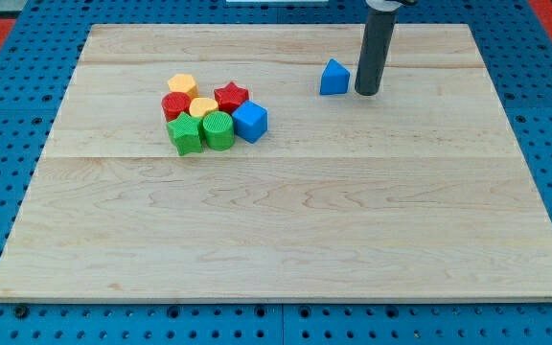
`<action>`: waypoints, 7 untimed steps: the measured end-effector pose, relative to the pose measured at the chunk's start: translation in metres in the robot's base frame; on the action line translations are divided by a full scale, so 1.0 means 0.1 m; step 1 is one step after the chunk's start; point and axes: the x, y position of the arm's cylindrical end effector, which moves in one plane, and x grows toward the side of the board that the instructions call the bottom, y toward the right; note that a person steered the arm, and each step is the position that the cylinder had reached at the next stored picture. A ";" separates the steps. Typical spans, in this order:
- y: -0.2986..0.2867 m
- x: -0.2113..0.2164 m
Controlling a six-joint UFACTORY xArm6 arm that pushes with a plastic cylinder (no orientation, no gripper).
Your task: Place the blue triangle into the group of blocks
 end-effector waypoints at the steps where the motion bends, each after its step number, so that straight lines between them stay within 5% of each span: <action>1: 0.00 -0.08; 5: -1.09 -0.31; 7: -0.51 -0.17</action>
